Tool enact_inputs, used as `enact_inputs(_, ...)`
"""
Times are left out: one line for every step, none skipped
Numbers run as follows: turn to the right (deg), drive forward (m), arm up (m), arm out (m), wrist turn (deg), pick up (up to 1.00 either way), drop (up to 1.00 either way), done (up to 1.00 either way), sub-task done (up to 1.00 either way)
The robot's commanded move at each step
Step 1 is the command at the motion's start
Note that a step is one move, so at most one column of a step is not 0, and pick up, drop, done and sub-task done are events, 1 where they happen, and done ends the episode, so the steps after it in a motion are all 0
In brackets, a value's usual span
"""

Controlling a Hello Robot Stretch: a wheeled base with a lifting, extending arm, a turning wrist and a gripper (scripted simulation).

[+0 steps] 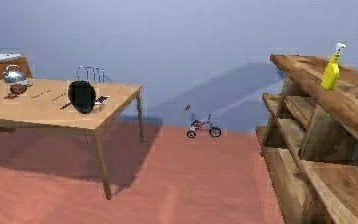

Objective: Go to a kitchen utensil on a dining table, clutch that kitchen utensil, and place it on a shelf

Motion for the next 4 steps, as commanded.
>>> enact_inputs(0.0, 0.65, 0.00, 0.00, 0.0, 0.00, 0.00, 0.00, 0.00)
enact_inputs(-45.0, 0.00, 0.00, 0.00, 0.0, 0.00, 0.00, 0.00, 0.00)
enact_inputs(-45.0, 0.00, 0.00, 0.00, 0.0, 0.00, 0.00, 0.00, 0.00)
enact_inputs(-9.0, 0.00, 0.00, 0.00, 0.0, 0.00, 0.00, 0.00, 0.00)
